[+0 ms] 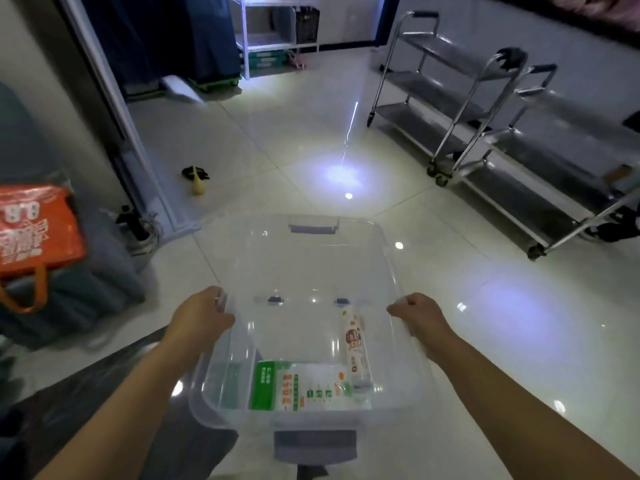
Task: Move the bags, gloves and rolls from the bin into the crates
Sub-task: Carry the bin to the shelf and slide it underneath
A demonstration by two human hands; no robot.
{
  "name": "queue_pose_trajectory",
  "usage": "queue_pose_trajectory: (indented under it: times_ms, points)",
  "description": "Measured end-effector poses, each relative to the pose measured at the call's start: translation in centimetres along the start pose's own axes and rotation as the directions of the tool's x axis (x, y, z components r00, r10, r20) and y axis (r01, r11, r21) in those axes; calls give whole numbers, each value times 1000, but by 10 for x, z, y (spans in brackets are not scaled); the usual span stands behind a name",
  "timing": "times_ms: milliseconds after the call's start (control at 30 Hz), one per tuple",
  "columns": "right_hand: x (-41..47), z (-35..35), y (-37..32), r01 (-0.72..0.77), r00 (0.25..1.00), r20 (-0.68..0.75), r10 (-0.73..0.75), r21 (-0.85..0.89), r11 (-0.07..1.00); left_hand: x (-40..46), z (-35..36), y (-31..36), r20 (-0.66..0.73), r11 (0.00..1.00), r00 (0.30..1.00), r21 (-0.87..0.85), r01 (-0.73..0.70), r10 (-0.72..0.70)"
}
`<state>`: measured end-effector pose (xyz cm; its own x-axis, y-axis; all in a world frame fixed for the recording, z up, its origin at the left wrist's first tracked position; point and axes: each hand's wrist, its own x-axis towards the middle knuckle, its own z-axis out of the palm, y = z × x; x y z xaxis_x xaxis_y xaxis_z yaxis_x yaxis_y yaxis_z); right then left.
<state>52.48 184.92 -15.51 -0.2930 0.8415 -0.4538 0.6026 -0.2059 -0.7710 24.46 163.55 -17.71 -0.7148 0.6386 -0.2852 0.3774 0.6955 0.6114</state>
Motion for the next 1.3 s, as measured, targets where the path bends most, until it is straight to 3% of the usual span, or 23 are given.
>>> queue_pose_trajectory:
  times_ms: [167, 333, 500, 733, 900, 1133, 1300]
  points:
    - [122, -1, -82, -2, 1000, 7, 2, 11, 1000, 139, -16, 55, 32, 995, 999, -99, -22, 25]
    - [228, -8, -150, -23, 1000, -11, 26, 168, 986, 267, -32, 117, 49, 994, 999, -108, -6, 11]
    - [346, -13, -198, -7, 1000, -24, 12, 204, 979, 387, -21, 169, 9, 998, 1000, -65, -11, 11]
    - [560, -30, -285, 37, 999, 1, -37, 98, 995, 571, -4, 265, -40, 998, 998, -33, 51, -52]
    - [690, -40, -374, 88, 995, 38, -88, -16, 996, 680, -15, 327, -81, 989, 990, -106, 107, -116]
    - [857, -1, -490, 178, 983, 64, -171, -119, 977, 844, -35, 355, -143, 953, 962, -230, 196, -232]
    - [978, 41, -575, 185, 983, 37, -182, -134, 973, 1001, -62, 373, -158, 950, 965, -266, 162, -209]
